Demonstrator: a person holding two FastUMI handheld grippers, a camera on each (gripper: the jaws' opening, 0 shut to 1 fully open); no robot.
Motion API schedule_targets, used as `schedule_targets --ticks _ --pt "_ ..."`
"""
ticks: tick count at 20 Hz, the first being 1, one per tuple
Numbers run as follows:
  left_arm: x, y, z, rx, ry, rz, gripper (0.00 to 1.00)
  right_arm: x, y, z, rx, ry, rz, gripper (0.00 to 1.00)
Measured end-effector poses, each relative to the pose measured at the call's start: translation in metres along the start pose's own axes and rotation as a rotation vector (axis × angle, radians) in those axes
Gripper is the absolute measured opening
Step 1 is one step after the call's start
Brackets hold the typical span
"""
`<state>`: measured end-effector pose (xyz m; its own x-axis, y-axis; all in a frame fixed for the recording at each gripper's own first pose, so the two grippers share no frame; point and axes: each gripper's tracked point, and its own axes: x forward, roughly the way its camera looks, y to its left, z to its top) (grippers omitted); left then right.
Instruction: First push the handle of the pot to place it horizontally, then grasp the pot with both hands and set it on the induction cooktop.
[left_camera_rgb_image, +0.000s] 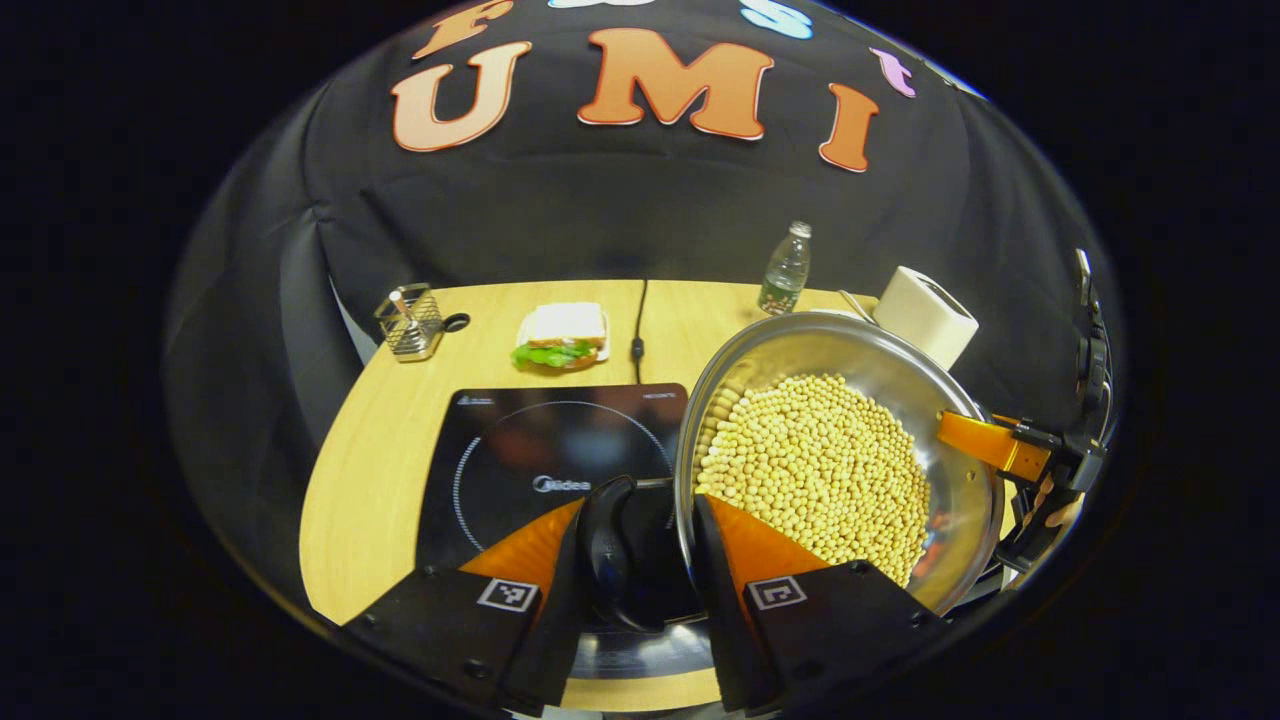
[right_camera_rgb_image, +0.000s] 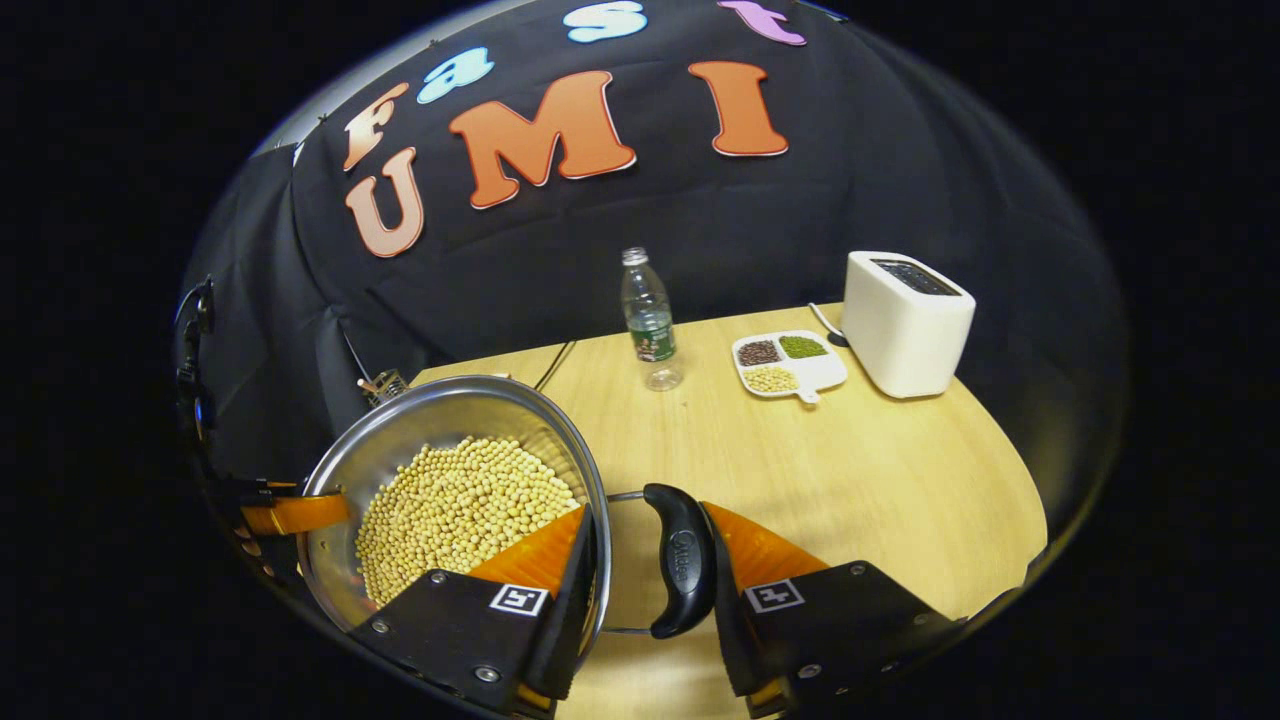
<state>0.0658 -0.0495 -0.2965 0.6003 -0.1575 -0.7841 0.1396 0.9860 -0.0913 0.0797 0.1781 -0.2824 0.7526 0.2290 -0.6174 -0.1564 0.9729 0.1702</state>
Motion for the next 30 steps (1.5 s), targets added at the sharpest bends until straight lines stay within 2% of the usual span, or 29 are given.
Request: schedule_targets --ticks 8,9,15,20,26,28,30 --pt "0.003 0.098 -0.001 -0.060 0.030 0.072 0.60 0.033 0.093 -0.010 -0.017 0.041 0.060 0.57" --pt "0.001 0.096 0.002 -0.067 0.031 0.083 0.62 0.038 0.104 -0.011 -0.018 0.048 0.068 0.57" --pt "-0.004 0.085 -0.003 -0.085 0.056 0.138 0.60 0.072 0.155 -0.025 -0.032 0.090 0.093 0.57" --pt "-0.002 0.087 -0.002 -0.091 0.083 0.126 0.63 0.093 0.170 -0.033 -0.050 0.111 0.075 0.57" --pt "0.003 0.090 -0.001 -0.096 0.099 0.092 0.62 0.104 0.167 -0.045 -0.040 0.140 0.054 0.58" --pt "-0.001 0.093 0.010 -0.098 0.070 0.084 0.65 0.102 0.167 -0.044 -0.007 0.150 0.072 0.55" --pt "-0.017 0.098 0.027 -0.077 0.003 0.113 0.69 0.090 0.160 -0.026 -0.003 0.090 0.070 0.63"
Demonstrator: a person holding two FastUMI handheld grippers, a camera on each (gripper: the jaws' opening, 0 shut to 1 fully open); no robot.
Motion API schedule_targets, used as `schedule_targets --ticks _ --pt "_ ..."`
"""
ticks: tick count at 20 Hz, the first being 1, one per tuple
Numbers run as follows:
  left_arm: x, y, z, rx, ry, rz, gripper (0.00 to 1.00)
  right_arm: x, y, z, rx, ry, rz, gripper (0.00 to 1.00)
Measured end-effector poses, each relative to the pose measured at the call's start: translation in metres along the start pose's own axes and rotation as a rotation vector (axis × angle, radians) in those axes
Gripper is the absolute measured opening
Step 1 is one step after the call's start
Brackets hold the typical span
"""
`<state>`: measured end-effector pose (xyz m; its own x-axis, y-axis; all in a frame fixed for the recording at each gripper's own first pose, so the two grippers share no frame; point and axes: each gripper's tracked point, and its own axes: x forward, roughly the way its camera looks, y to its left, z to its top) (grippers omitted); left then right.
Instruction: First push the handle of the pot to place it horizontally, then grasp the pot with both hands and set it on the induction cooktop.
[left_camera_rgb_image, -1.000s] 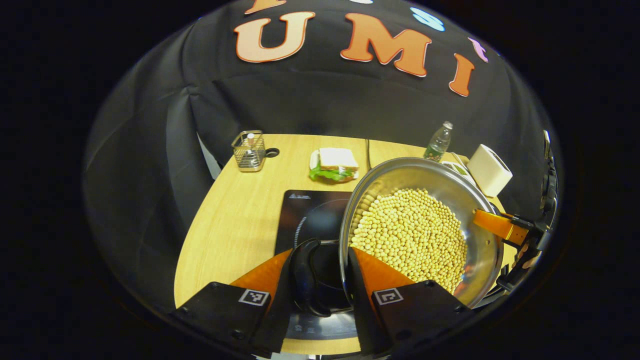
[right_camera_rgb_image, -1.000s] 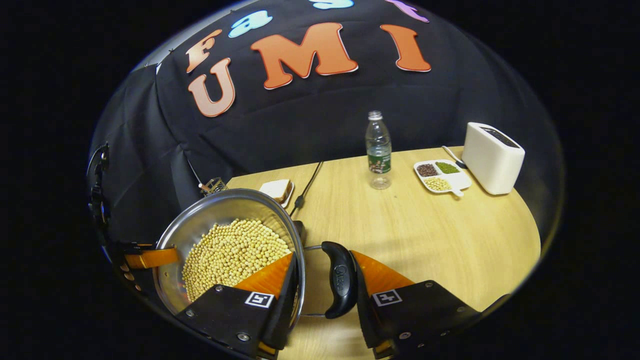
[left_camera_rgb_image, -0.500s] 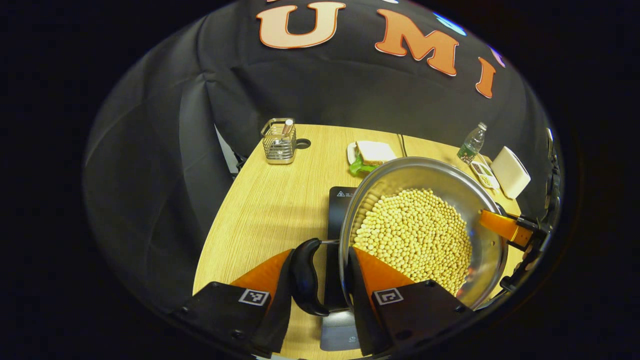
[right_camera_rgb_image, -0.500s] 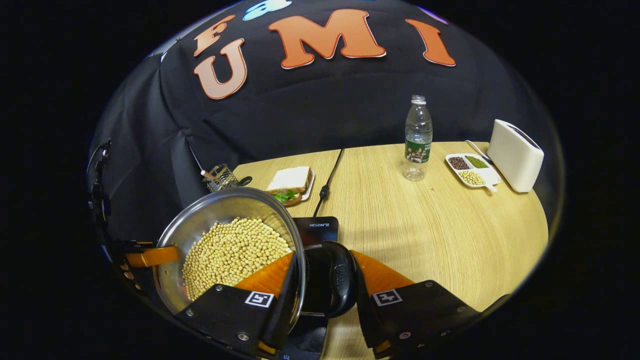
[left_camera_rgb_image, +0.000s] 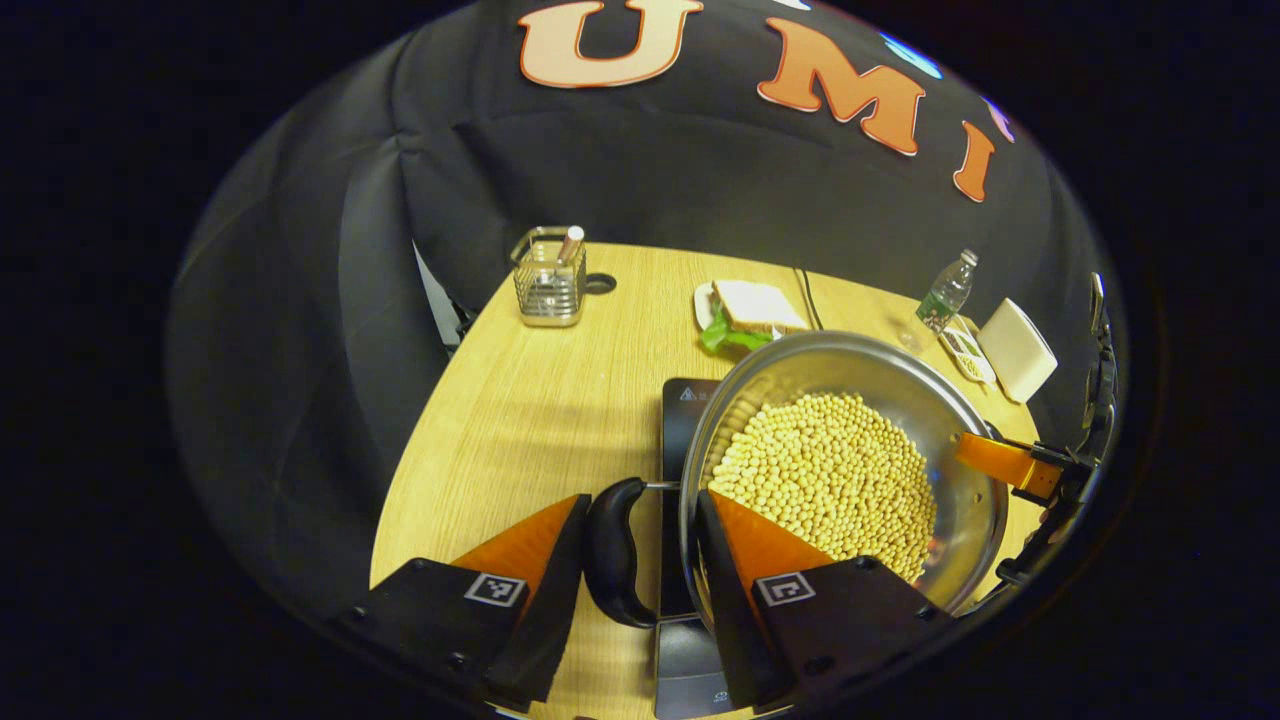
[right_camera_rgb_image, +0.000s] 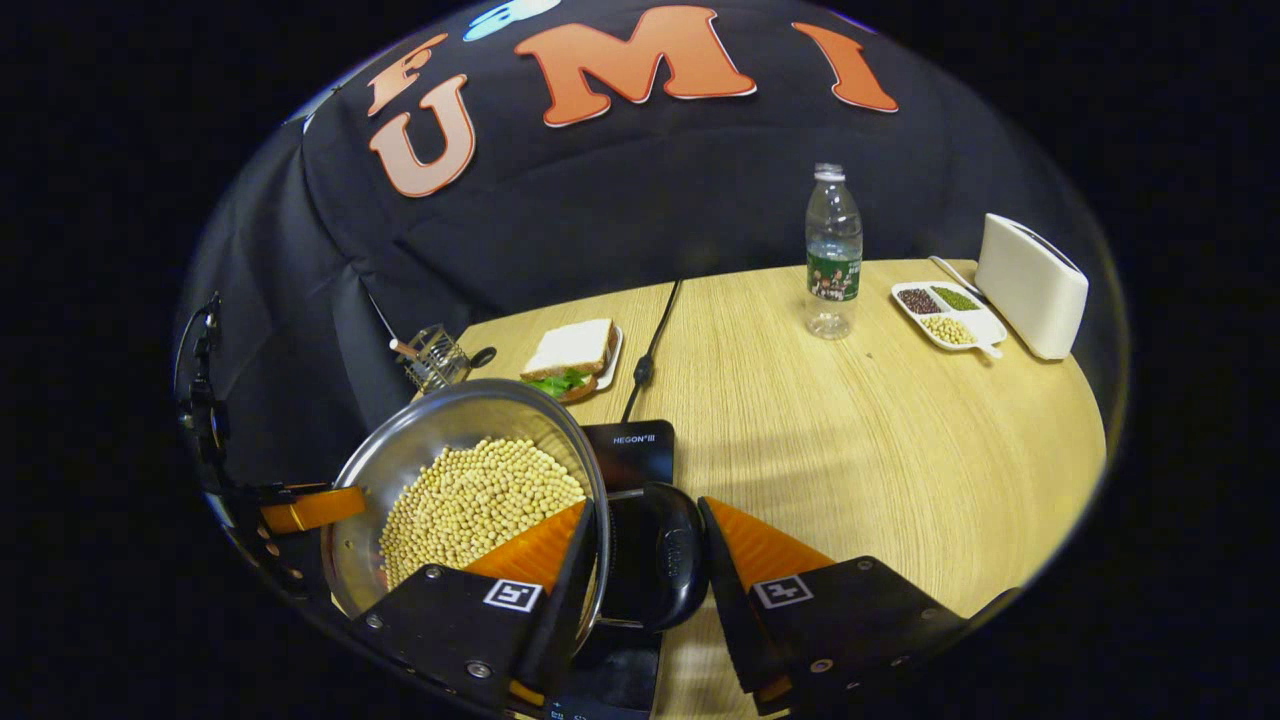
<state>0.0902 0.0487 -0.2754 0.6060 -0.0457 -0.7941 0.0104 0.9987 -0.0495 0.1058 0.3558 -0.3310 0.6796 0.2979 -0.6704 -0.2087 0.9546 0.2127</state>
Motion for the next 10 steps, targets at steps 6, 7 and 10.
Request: schedule_targets --ticks 6,7,10 --pt "-0.084 -0.016 0.048 -0.009 -0.215 0.047 0.99 -0.079 -0.040 0.058 -0.034 -0.206 -0.061 0.95" --pt "-0.102 -0.018 0.058 -0.013 -0.254 0.064 0.98 -0.095 -0.048 0.065 -0.046 -0.230 -0.068 0.95" --pt "-0.166 -0.026 0.083 -0.028 -0.371 0.107 0.98 -0.153 -0.085 0.098 -0.085 -0.327 -0.114 0.95"
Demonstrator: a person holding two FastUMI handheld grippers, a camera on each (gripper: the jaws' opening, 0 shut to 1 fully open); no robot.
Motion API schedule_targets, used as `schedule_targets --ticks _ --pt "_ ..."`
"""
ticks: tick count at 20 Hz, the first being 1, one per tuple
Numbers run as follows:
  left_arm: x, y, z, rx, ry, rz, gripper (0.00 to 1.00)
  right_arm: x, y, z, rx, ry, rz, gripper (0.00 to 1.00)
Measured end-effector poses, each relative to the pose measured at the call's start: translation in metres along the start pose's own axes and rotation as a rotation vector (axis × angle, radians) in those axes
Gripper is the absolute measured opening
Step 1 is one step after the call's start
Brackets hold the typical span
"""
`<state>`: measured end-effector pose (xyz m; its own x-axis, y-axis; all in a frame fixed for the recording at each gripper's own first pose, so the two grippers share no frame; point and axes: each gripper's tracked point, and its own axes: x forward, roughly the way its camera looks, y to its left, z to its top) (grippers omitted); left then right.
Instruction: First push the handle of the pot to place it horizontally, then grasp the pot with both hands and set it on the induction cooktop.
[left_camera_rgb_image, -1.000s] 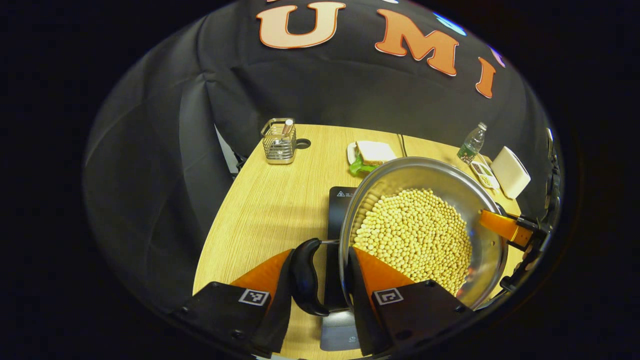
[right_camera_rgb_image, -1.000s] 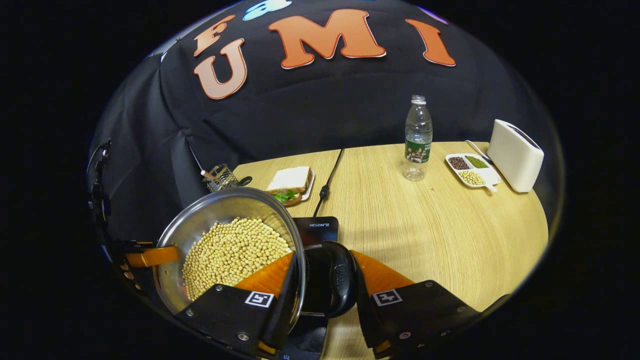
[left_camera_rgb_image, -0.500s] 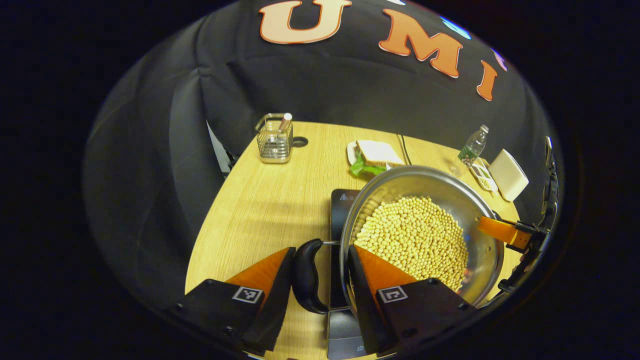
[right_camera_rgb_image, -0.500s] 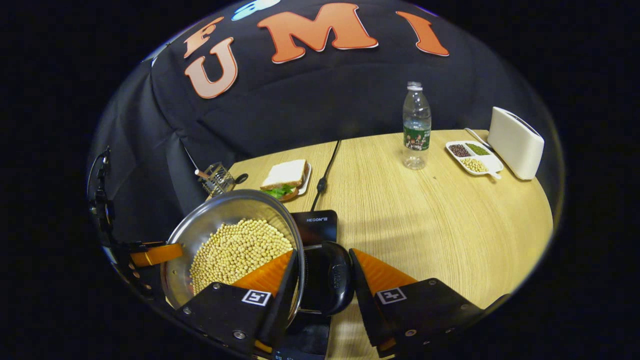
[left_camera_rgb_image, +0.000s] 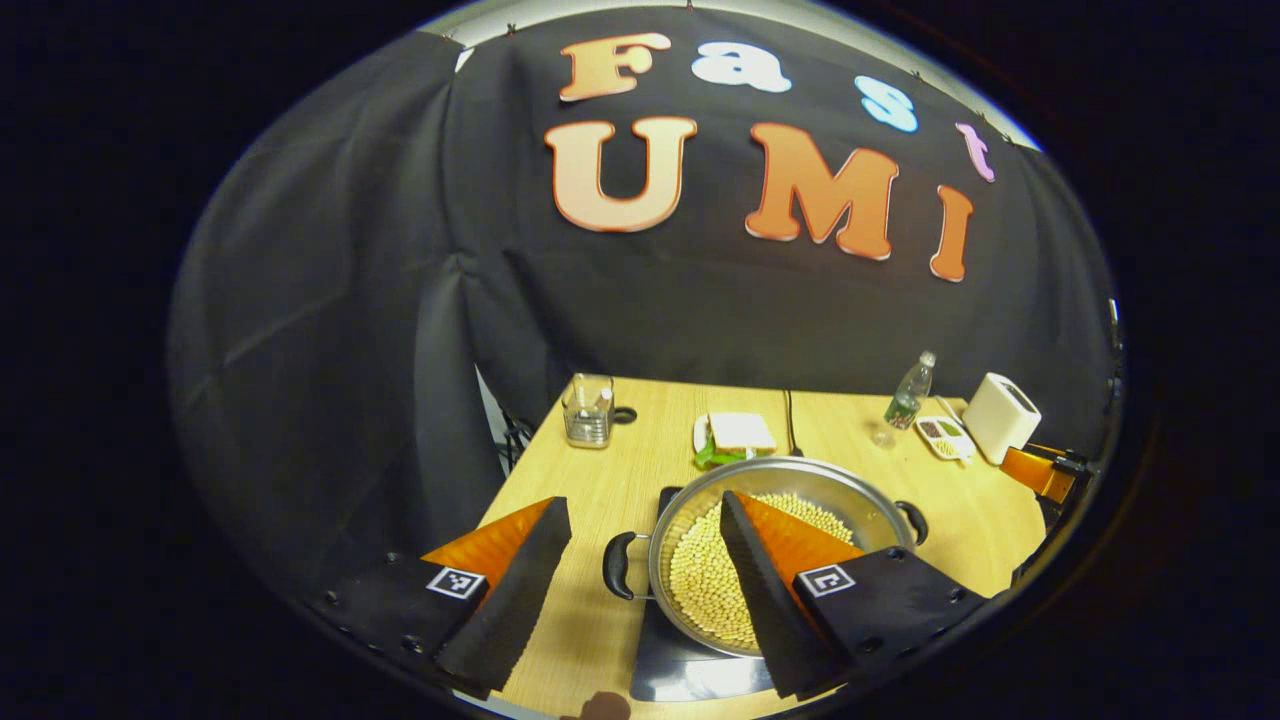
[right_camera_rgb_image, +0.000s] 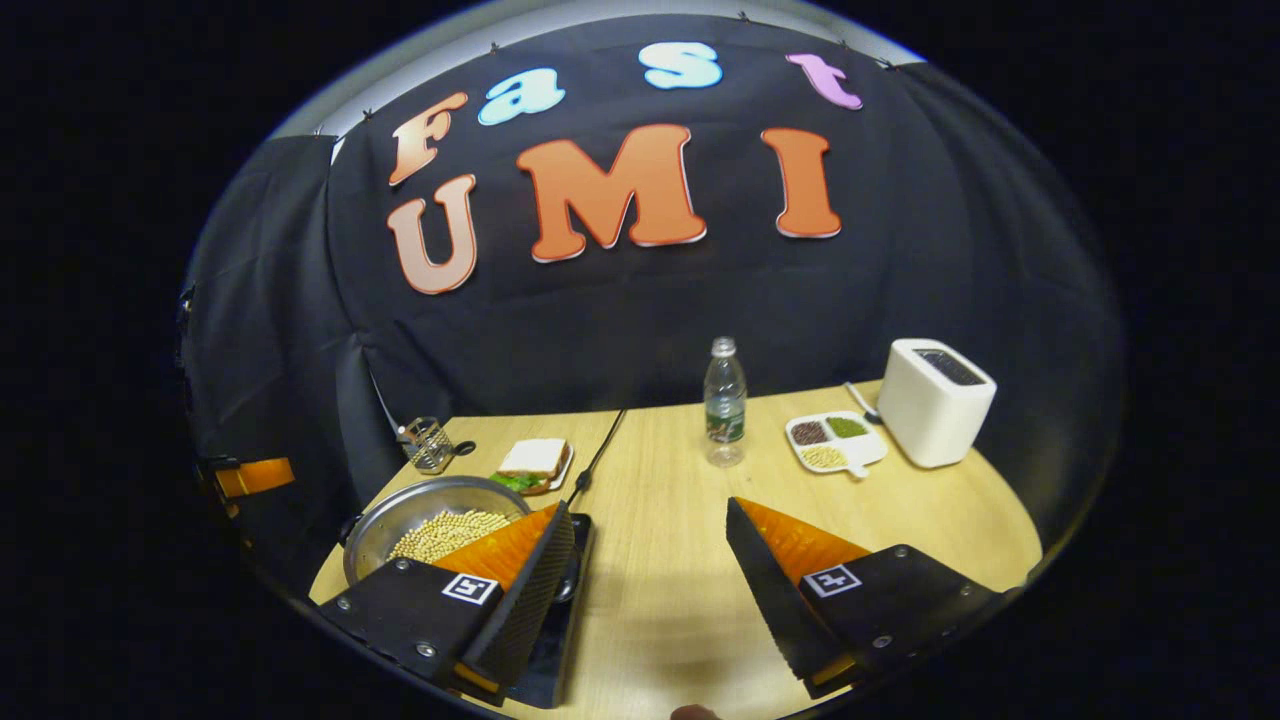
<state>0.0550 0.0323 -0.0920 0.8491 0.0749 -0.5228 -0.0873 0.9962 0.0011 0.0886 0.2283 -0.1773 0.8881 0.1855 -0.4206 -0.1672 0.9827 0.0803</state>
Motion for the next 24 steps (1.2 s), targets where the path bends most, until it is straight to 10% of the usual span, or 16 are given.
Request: schedule_targets --ticks 12,24 --pt "-0.254 -0.032 0.120 -0.131 -0.446 0.003 0.98 -0.162 -0.110 0.096 -0.059 -0.347 -0.085 0.95" --pt "-0.331 -0.062 0.119 0.002 -0.628 -0.045 0.97 -0.205 -0.134 0.075 0.024 -0.369 -0.112 0.95"
